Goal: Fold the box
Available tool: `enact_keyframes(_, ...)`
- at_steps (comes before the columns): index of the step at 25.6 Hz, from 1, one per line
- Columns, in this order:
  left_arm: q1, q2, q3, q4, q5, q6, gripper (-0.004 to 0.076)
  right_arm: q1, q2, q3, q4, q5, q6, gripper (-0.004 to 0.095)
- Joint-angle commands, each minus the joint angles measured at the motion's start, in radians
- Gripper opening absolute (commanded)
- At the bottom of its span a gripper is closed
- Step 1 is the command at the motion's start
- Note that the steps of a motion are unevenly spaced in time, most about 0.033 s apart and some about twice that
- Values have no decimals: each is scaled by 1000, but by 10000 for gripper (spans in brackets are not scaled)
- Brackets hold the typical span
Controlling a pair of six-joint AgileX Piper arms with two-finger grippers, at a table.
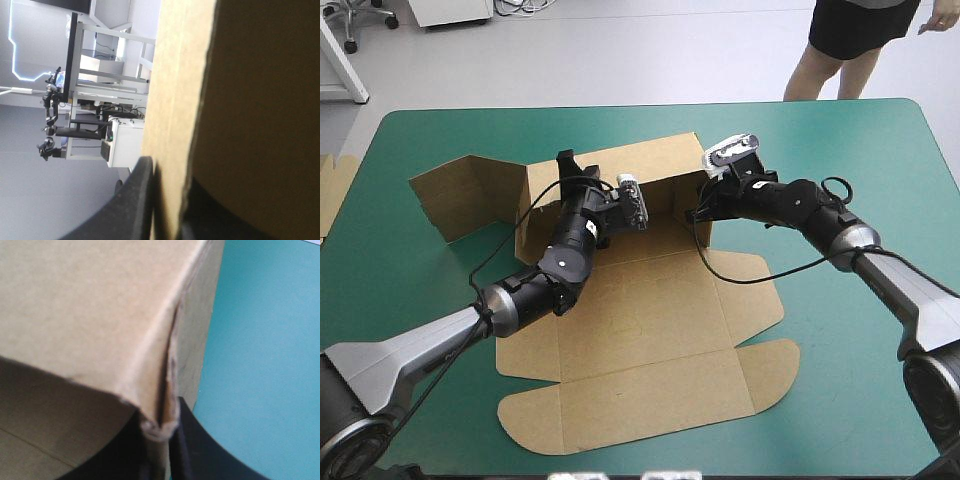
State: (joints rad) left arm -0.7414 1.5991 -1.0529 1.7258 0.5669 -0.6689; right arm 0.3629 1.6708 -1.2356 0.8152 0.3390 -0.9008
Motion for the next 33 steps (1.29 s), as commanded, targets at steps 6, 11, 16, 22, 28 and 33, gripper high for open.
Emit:
enact_keyframes(6, -59, -81, -29, 41, -135, -38, 363, 18, -55, -52, -12, 44, 71, -15)
enact_keyframes(11, -69, -164, -29, -79, -180, -36, 363, 5, -49, -52, -66, 46, 146, -15)
enact_keyframes(16, -78, -220, -29, -192, -230, -32, 363, -34, -49, -52, -81, 48, 180, -15)
enact_keyframes(22, -90, -268, -29, -305, -319, -27, 362, -42, -49, -52, -148, 53, 248, -15)
enact_keyframes(28, -92, -294, -30, -434, -348, -25, 362, -42, -48, -52, -240, 53, 339, -15)
enact_keyframes(33, -92, -342, -41, -540, -372, -25, 337, -61, -48, -61, -275, 55, 386, -15)
